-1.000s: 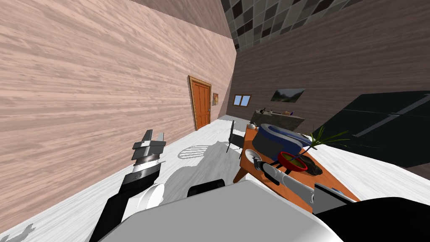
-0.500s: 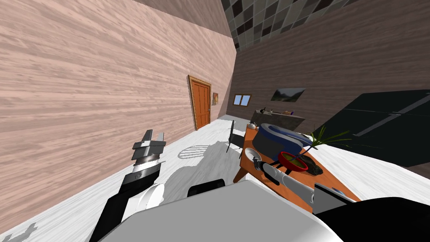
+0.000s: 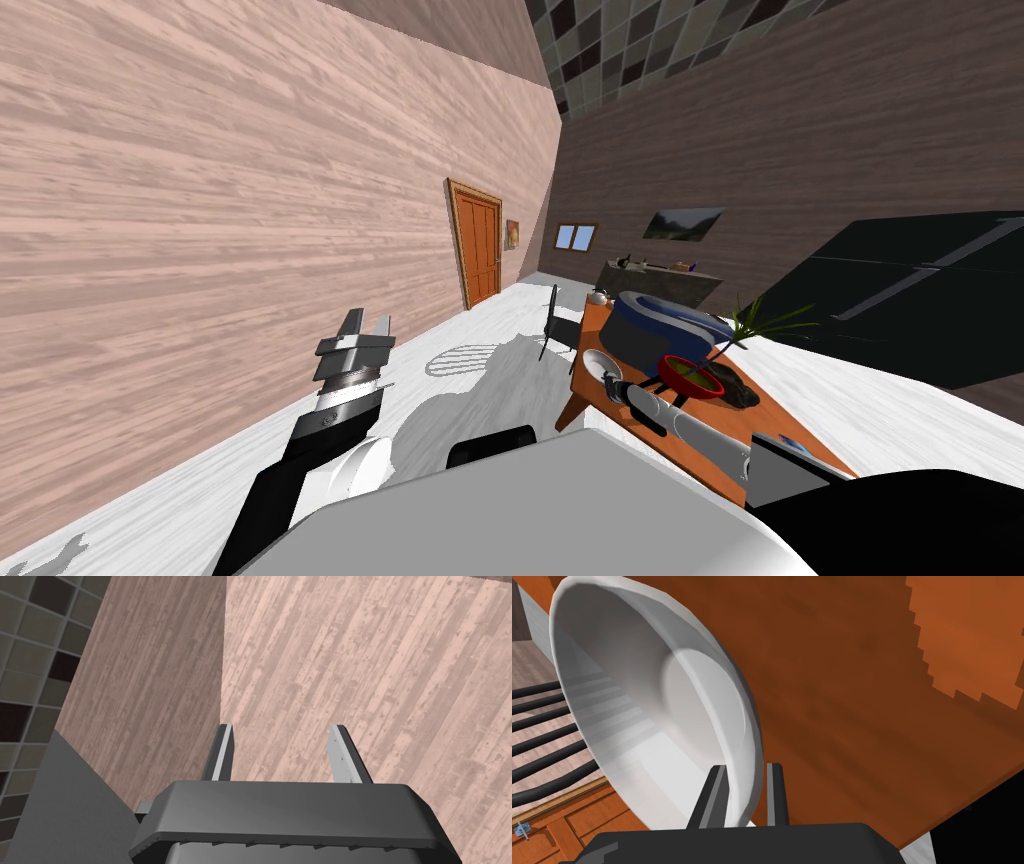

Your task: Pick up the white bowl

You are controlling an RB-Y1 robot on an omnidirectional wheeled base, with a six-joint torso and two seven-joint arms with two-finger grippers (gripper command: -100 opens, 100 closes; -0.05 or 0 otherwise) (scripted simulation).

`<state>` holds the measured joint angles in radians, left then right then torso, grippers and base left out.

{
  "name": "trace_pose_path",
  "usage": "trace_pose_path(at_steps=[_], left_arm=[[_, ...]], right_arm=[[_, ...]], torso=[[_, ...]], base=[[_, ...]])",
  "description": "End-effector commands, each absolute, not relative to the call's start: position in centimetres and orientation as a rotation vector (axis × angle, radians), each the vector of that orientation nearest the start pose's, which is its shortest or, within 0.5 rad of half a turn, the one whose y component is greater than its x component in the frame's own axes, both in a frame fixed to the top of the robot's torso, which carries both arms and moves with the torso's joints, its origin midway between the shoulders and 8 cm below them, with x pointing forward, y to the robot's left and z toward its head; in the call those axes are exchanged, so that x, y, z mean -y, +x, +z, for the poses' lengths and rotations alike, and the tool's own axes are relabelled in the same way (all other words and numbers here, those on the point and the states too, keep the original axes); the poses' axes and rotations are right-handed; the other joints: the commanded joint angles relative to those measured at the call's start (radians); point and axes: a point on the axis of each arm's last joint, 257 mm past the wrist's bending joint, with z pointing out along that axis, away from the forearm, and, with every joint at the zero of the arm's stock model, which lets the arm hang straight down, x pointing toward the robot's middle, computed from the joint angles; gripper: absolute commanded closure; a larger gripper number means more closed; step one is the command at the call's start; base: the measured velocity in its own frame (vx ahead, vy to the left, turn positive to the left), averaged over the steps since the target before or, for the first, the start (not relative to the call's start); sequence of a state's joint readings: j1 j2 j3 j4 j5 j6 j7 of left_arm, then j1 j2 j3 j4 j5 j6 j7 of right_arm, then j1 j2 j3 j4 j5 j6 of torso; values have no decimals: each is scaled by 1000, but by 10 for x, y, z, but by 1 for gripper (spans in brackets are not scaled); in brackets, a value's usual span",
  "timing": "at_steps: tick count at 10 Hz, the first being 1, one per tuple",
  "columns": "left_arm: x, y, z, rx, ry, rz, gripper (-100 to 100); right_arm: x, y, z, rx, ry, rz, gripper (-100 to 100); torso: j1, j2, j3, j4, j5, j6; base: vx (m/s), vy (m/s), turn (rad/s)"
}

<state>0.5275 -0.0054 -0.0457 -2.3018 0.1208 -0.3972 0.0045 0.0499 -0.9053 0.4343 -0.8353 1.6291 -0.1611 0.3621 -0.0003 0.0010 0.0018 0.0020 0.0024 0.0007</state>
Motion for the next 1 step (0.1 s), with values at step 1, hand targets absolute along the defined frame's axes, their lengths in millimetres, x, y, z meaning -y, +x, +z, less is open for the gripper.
trace_pose_path(at_steps=[1], left_arm=[[-282, 355, 4, -607, -831, -1397, 0]], right_arm=[[608, 300, -489, -2220, -1547, -793, 0]], torso=[[0, 0, 0, 0, 0, 0]], base=[[0, 0, 0]])
